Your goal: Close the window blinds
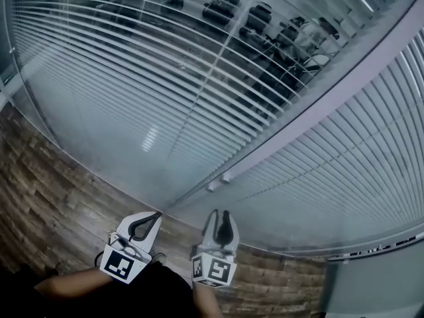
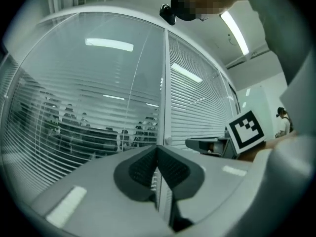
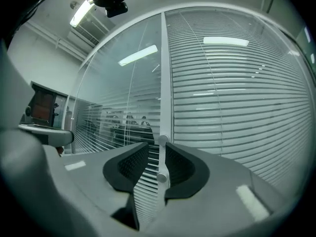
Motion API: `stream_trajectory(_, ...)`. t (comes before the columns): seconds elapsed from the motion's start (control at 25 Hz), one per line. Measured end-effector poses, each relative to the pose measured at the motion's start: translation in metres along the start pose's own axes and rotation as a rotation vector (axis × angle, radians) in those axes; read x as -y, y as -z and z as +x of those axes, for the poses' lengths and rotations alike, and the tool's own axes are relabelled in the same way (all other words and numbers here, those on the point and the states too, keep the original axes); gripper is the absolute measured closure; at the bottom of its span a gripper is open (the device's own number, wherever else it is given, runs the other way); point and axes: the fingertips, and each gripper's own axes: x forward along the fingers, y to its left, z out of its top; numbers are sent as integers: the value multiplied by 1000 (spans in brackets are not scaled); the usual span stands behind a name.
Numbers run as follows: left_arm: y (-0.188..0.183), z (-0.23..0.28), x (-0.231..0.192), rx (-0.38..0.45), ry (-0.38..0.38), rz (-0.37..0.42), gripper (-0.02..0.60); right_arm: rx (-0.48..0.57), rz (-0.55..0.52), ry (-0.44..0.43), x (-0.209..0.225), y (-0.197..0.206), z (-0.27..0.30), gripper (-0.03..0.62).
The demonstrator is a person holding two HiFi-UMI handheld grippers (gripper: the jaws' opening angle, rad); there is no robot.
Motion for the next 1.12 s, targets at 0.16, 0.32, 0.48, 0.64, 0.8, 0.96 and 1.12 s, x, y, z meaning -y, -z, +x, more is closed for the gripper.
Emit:
stream_trajectory(0.16, -26, 30, -12, 69, -20, 6, 580, -21, 0, -10, -1, 0, 29, 494)
stream_trajectory(0.32, -35, 50, -15, 101, -16, -27, 580, -48, 16, -15, 6, 10, 60, 468)
stream_trajectory(0.48, -33, 53, -14, 84, -10, -46, 580, -30, -15, 23, 12, 2, 75, 464)
stream_trajectory(0.64, -31, 52, -14, 72, -5, -64, 580, -8, -62, 40, 15, -7, 83, 465)
stream_trajectory(0.8, -26, 50, -21, 58, -31, -79, 580, -21, -93, 44, 18, -9, 92, 465)
stream_trajectory(0.96, -24, 47, -28, 48, -42, -82, 580, -35, -143, 60, 17, -9, 95, 462)
stream_trajectory(1.12, -19, 47, -27, 44, -33, -98, 580, -87, -367, 43, 12, -6, 95, 465)
